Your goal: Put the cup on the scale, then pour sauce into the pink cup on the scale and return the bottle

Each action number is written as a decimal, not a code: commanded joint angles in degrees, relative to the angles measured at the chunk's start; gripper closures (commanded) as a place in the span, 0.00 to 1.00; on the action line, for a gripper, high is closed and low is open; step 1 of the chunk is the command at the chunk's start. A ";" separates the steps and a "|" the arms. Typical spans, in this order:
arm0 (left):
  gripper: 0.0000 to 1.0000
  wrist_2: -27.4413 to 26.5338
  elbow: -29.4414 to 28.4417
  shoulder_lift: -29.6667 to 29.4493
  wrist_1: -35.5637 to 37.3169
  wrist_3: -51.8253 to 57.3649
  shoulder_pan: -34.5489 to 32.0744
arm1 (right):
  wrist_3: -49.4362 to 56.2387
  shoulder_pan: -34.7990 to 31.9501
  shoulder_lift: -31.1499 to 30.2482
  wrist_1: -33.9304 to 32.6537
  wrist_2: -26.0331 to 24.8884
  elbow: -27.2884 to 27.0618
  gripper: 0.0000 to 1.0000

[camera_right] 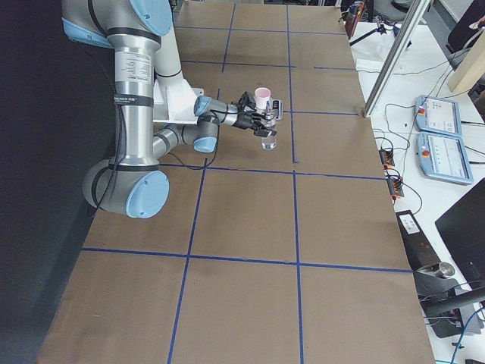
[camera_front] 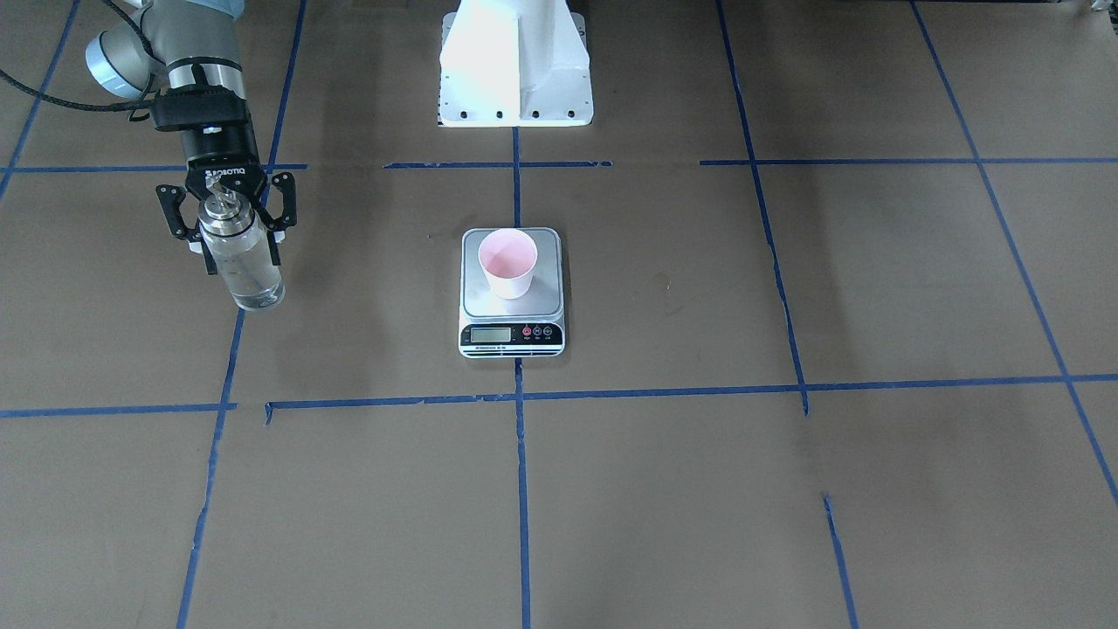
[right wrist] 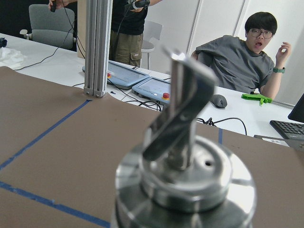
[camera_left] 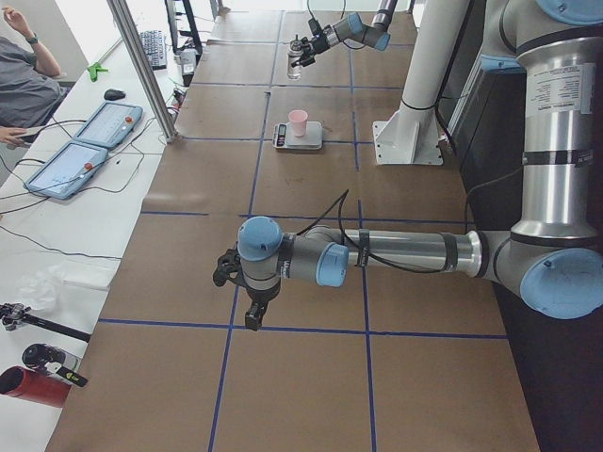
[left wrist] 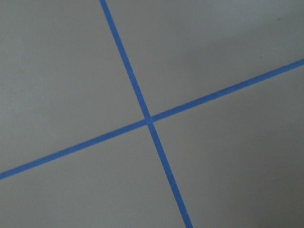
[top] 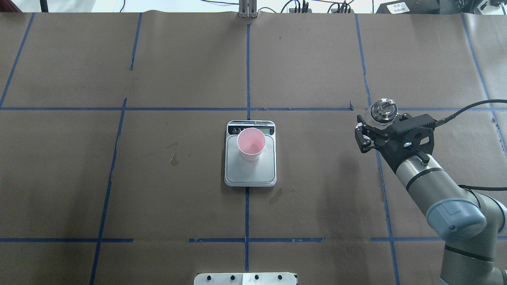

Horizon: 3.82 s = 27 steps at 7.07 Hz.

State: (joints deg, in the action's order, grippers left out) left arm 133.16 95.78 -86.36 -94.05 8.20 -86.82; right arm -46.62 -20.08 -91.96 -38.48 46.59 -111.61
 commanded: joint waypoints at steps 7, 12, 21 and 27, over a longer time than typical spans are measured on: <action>0.00 -0.35 0.99 -0.39 6.42 4.81 -1.86 | 20.31 0.57 23.45 -32.61 -9.04 9.00 1.00; 0.00 -0.35 0.72 -0.39 6.33 4.81 -1.77 | 33.11 6.19 29.47 -44.49 -22.13 12.12 1.00; 0.00 0.00 0.72 -0.30 6.33 4.81 -1.77 | 58.65 6.90 28.94 -44.93 -31.12 12.65 1.00; 0.00 0.00 0.81 -0.48 6.33 4.81 -1.77 | 59.71 6.99 29.03 -44.93 -31.21 12.65 1.00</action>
State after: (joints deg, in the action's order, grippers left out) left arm 133.23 96.54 -86.78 -87.72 13.01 -88.59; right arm 13.09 -13.10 -62.93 -83.41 15.38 -98.97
